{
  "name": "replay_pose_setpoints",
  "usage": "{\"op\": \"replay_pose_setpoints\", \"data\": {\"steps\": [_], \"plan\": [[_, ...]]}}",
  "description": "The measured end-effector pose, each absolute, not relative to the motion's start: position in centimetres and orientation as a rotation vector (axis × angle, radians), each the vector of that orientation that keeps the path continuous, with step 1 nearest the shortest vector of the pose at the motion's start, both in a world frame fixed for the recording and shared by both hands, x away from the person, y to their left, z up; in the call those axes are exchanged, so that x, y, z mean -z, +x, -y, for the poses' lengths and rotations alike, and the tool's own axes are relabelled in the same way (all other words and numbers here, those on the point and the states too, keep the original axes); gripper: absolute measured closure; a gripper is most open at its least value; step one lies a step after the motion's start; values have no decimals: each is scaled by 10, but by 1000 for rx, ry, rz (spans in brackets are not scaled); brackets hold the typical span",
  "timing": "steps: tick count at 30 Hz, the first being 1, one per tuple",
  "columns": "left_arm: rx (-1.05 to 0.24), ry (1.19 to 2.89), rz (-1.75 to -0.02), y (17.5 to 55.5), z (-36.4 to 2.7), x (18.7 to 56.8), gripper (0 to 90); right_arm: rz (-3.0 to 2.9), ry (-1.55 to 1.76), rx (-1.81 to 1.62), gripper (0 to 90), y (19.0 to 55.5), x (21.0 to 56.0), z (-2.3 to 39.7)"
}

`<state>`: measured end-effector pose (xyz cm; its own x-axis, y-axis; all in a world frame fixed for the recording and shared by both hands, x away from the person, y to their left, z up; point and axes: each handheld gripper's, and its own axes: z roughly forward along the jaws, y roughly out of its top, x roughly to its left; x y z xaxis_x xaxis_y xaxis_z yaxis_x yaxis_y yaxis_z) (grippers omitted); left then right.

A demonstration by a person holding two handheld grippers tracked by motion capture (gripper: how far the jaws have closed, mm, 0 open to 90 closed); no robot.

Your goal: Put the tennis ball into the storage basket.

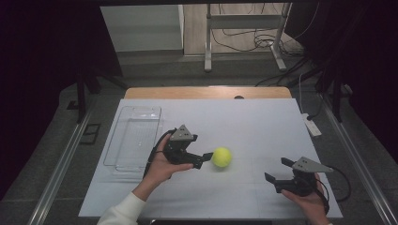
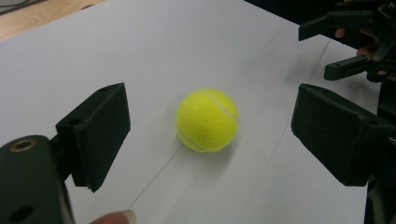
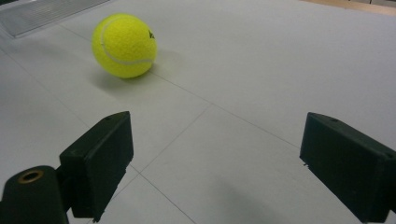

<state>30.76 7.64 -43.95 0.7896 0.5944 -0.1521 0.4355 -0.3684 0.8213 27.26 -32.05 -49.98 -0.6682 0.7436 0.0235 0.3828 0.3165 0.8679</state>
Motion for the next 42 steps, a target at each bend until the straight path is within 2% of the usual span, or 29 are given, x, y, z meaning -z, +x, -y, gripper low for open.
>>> {"op": "replay_pose_setpoints", "data": {"steps": [27,42], "plan": [[-115,2105,-739,328,-46,454,114,-2208,1009,-1296,99,273,500,321],[-45,2160,-744,340,-30,464,75,-2211,1010,-1294,99,274,501,321]]}}
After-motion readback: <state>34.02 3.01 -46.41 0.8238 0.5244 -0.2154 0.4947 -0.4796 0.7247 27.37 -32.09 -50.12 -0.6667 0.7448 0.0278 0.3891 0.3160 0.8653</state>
